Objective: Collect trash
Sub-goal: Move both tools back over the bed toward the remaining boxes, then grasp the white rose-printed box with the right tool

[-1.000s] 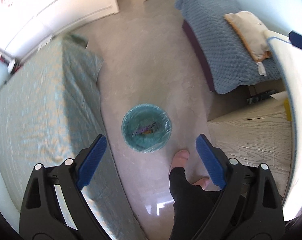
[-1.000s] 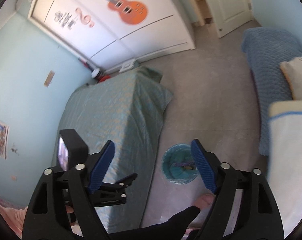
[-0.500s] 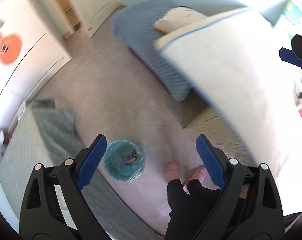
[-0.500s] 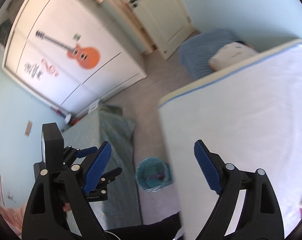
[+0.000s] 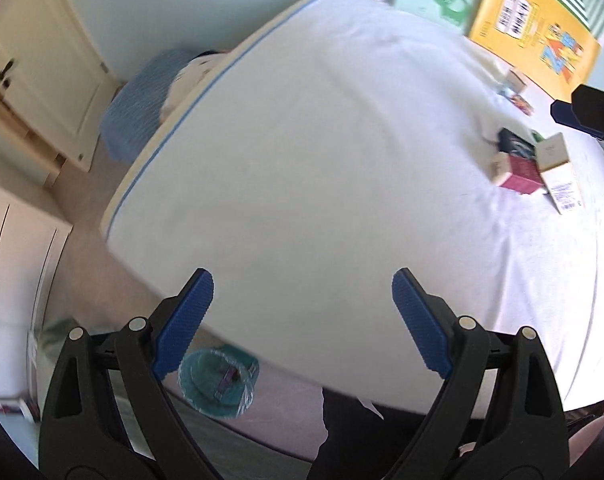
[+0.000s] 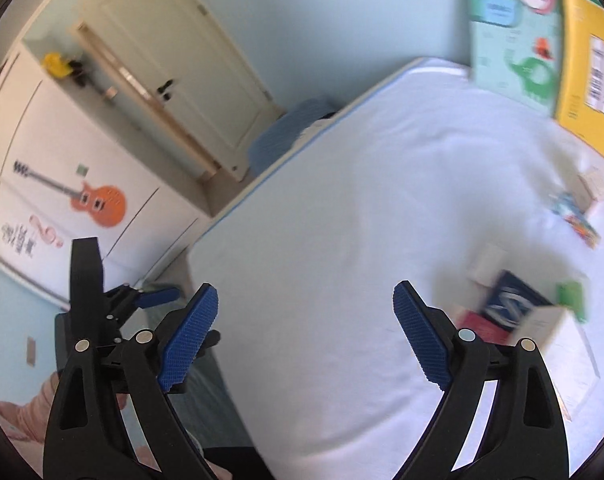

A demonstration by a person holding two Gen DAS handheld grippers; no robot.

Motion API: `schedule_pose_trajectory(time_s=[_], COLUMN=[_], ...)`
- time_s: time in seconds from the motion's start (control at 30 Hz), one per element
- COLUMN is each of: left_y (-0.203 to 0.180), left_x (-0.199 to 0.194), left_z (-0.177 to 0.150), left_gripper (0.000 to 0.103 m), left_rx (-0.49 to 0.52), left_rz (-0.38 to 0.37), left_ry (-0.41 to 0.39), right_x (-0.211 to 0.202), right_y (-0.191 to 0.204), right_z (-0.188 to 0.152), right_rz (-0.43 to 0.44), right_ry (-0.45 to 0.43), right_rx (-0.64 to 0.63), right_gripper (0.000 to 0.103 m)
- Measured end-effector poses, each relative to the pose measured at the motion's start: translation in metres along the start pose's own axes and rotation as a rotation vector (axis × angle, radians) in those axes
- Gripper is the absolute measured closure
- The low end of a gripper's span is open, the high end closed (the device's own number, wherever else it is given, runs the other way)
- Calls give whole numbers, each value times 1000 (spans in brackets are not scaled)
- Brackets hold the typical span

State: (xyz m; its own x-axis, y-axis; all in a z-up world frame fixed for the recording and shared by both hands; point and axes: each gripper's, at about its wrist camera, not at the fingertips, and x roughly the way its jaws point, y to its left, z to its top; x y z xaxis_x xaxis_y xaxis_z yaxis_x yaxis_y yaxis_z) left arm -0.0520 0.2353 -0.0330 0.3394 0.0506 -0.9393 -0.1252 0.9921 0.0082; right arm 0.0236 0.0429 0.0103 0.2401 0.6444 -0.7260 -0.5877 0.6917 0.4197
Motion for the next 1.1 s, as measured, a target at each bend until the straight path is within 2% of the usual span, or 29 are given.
schedule_pose_trajectory(time_s=[0.3, 0.47, 0.7, 0.87, 1.0, 1.1], left_y=[-88, -131, -172, -194, -208, -215], left_x=[5, 13, 35, 49, 62, 72], left_z=[38, 56, 64, 66, 69, 72], left_gripper=[13, 13, 12, 12, 12, 12], left_rx=[176, 266, 405, 571, 712, 775], left_rz=[-59, -80, -100, -97, -63, -60], left_ry=[-6, 8, 37, 53, 61, 80], right_x=[-58, -74, -71, -60, -53, -47], right_y=[-83, -117, -145, -152, -157, -163], right_z=[-16, -29, -52, -62, -64, -64], right_rz=[-123, -146, -162, -173, -183, -182], right_ry=[-56, -55, 21, 92, 132, 166], right_rx=[91, 114, 72, -8, -87, -123], right_gripper=[14, 14, 14, 14, 14, 14])
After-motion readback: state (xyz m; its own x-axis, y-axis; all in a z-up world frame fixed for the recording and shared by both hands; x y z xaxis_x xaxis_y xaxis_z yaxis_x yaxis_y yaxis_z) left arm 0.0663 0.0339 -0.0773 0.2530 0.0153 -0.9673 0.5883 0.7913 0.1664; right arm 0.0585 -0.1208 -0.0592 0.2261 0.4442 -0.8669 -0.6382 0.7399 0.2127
